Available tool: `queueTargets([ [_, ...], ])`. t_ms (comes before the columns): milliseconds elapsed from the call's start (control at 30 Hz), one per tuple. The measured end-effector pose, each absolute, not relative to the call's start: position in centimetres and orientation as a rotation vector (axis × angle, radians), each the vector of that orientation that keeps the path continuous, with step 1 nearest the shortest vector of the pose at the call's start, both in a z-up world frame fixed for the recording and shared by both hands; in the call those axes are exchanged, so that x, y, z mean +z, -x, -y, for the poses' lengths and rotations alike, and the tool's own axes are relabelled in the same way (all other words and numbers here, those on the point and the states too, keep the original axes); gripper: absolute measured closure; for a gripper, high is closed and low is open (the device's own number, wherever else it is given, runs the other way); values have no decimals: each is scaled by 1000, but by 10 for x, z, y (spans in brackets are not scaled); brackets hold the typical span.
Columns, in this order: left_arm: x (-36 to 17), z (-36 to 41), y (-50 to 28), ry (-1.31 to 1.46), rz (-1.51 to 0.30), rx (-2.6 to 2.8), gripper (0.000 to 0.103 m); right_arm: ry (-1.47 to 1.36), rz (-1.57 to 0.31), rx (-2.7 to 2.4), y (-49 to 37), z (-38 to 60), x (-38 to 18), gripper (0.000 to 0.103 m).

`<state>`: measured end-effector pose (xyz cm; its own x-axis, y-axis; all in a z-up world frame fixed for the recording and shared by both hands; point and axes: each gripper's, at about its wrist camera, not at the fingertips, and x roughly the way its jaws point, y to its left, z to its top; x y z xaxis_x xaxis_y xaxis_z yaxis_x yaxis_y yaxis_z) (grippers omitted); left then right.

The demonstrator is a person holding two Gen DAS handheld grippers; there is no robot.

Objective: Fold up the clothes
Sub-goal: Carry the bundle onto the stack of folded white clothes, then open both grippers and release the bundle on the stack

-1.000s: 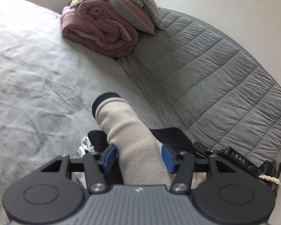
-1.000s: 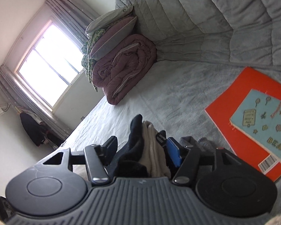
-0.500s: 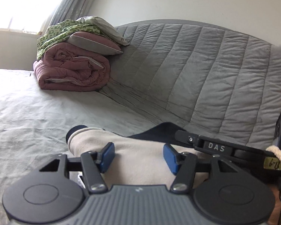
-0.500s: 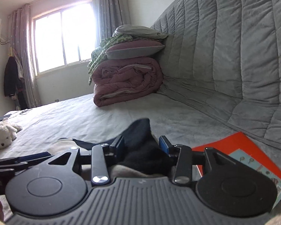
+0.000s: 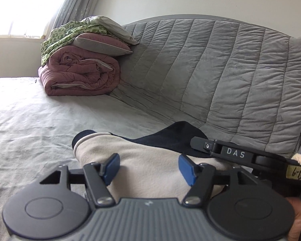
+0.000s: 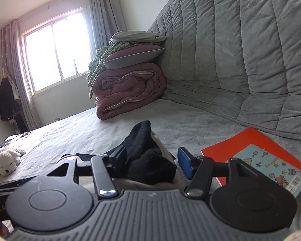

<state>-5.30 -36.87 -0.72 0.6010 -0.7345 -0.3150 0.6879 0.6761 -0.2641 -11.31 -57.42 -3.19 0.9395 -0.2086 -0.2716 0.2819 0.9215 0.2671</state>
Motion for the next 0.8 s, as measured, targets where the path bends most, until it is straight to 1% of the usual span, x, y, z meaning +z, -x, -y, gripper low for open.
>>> queueTargets([
  [200, 16, 366, 63, 116, -502, -806, 30, -296, -263, -282, 133, 571, -1, 33],
  [300, 26, 365, 70, 98, -560, -786, 28, -290, -296, -299, 140, 568, 14, 27],
  [367, 31, 363, 73, 93, -594, -770, 24, -288, -334, -306, 142, 564, 22, 26],
  [500, 39, 358, 79, 81, -677, -728, 21, -276, -409, -326, 146, 556, 34, 24],
  [633, 43, 354, 82, 72, -763, -687, 16, -292, -475, -343, 148, 550, 42, 22],
  [700, 44, 351, 84, 68, -794, -670, 15, -306, -508, -349, 149, 548, 46, 21],
  [733, 45, 350, 85, 64, -810, -656, 13, -313, -528, -352, 151, 546, 48, 18],
  [767, 45, 349, 85, 60, -826, -644, 9, -319, -546, -351, 151, 545, 49, 12],
  [800, 45, 348, 86, 54, -840, -632, 6, -326, -565, -351, 152, 543, 50, 7],
])
